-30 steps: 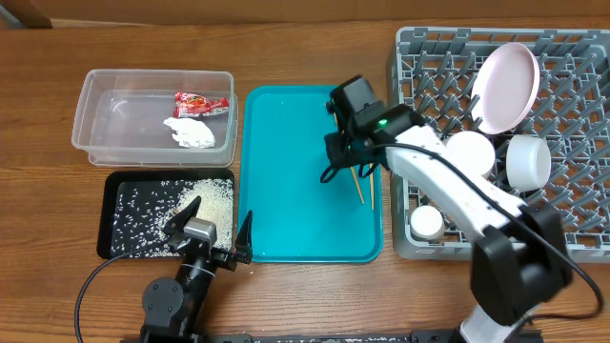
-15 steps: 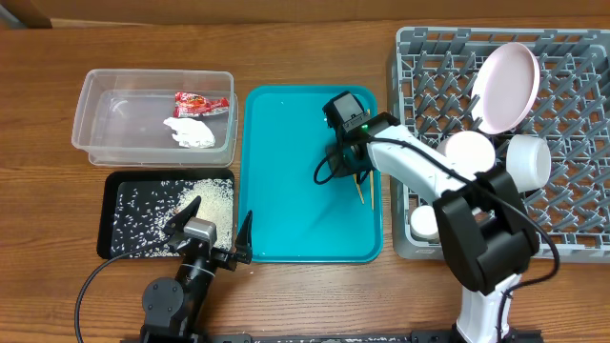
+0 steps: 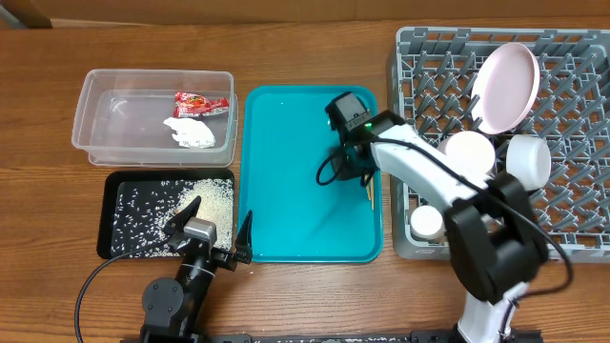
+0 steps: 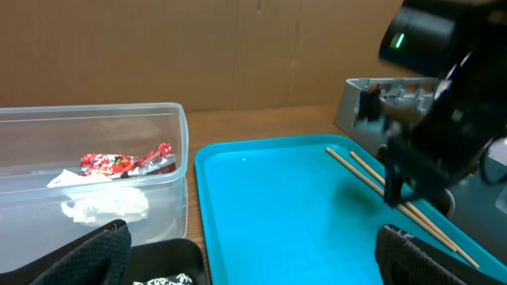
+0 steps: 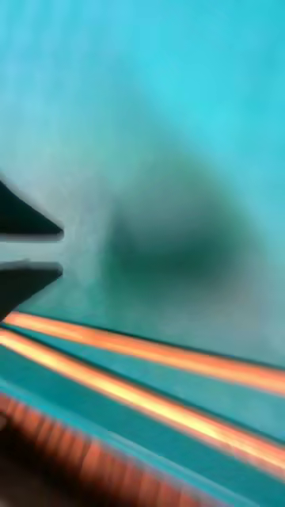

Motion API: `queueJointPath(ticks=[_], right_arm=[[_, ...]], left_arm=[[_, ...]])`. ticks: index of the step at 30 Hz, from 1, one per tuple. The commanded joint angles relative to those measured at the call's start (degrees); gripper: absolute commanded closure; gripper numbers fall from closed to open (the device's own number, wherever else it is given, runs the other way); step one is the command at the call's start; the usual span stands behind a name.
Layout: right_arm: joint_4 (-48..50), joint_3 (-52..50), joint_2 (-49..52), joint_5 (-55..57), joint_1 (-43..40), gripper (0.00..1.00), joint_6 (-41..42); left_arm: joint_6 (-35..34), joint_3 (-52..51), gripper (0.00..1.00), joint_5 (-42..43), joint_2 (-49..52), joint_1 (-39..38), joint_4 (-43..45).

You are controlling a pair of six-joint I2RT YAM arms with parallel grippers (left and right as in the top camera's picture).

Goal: Sort waste into correct bins and load items into the dishwasher
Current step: 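Lower the right gripper onto the chopsticks and pinch one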

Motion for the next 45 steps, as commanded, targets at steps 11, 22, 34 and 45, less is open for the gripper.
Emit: queueJointPath(ticks=[11, 22, 34, 45], right_arm=[[6.5, 0.3, 2.1, 6.3, -3.4, 0.55, -0.1], [2.3, 0.3, 5.7, -2.3, -2.8, 0.96, 0.3], [-0.4, 0.3, -5.1, -4.6, -0.2, 0.94, 3.2], [3.1, -3.8, -3.5, -2.9, -0.2, 0.59, 3.3]], left_arm=[[0.5, -0.2, 0.0, 0.7, -0.6, 0.4, 0.1], [0.5, -0.2, 0.0, 0.7, -0.6, 0.4, 0.1], [0.5, -0.2, 0.0, 0.7, -0.6, 0.4, 0.1], [0.5, -0.2, 0.0, 0.7, -0.6, 0.4, 0.1]])
